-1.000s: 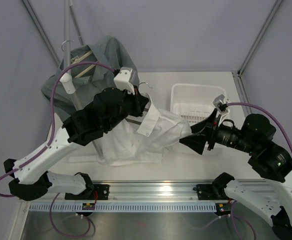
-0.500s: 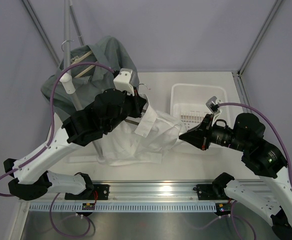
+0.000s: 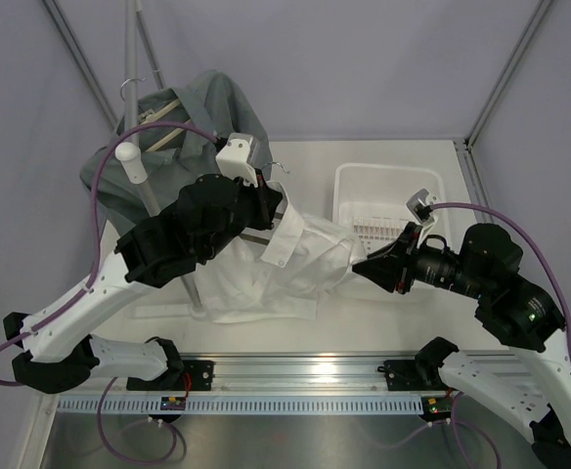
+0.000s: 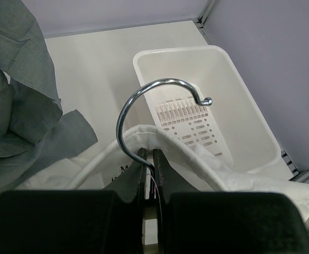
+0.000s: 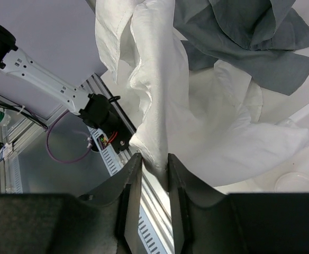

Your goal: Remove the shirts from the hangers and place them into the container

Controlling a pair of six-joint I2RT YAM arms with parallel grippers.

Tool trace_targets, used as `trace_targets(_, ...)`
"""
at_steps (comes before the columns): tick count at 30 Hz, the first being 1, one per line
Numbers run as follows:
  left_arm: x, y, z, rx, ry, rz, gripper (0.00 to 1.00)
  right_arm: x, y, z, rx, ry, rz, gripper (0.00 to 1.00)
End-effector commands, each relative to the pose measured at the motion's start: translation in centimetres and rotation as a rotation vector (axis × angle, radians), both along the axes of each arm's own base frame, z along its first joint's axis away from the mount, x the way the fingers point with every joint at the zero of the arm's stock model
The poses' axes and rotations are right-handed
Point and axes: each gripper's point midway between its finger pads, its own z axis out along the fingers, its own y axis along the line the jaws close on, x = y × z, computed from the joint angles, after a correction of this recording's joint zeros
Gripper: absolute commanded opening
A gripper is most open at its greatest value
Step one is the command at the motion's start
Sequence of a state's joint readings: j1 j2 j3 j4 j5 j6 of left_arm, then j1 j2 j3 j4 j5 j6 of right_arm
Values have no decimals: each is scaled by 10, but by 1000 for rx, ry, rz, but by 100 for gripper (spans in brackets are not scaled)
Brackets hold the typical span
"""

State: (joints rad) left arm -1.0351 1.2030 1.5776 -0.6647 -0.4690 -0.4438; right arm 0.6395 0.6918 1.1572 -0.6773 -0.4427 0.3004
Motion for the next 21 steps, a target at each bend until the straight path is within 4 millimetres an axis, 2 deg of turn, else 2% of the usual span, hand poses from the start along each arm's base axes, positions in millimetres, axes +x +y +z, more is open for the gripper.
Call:
trace_targets(1, -2, 12, 30, -75, -61, 30, 0, -1, -2, 2, 2, -18, -5, 29)
trace_targets(5, -2, 14, 29, -70, -61, 35, 0, 0, -3, 1, 2, -14, -12, 26)
trace_targets(6, -2, 14, 29, -70, -61, 35, 0, 0, -3, 2, 3, -18, -13, 20)
trace_targets(8, -3, 16, 31, -76, -64, 33, 0, 1, -3, 1, 0, -14, -19, 0)
trace_targets(12, -3, 18, 27, -60, -60, 38, 0, 5, -9, 3, -5, -23, -66, 0)
trace_targets(15, -3, 22, 21, -35, -51, 54, 0, 18, -24, 6, -39, -30, -181, 0)
trace_targets(17, -3, 27, 18, -29, -54, 66, 0, 29, -40, 13, -69, -43, -289, 0)
trace_targets(18, -3, 29, 16, -23, -55, 73, 0, 31, -47, 23, -65, -57, -332, 0)
trace_targets(20, -1, 36, 13, -4, -59, 101, 0, 38, -65, 19, -109, -47, -430, 0)
trace_targets(21, 0, 38, 12, 7, -59, 109, 0, 42, -73, 24, -114, -52, -484, 0)
